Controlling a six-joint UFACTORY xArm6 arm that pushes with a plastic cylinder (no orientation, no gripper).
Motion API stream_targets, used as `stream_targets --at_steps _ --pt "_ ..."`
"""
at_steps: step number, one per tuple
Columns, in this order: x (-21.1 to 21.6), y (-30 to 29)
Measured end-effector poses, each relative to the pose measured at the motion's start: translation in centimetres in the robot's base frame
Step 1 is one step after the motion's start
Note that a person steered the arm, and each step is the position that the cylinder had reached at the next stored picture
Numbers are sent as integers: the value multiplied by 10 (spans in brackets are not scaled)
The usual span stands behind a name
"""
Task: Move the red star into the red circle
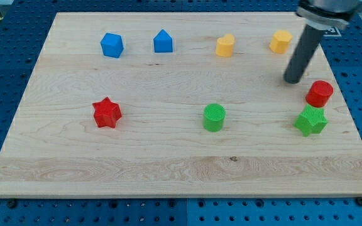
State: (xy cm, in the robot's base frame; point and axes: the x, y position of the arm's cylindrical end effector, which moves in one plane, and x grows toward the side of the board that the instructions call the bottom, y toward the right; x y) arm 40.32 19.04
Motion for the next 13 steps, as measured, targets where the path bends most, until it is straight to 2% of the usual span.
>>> stream_targets --at_steps 2,4,5,6,8,10,11,12,13 --pt "10 -167" --pt "46 -350" --pt "60 -416" --pt "86 -405" --pt "89 -265" --pt "49 -170" --pt "46 -167" --pt "65 -188" --pt "70 -170"
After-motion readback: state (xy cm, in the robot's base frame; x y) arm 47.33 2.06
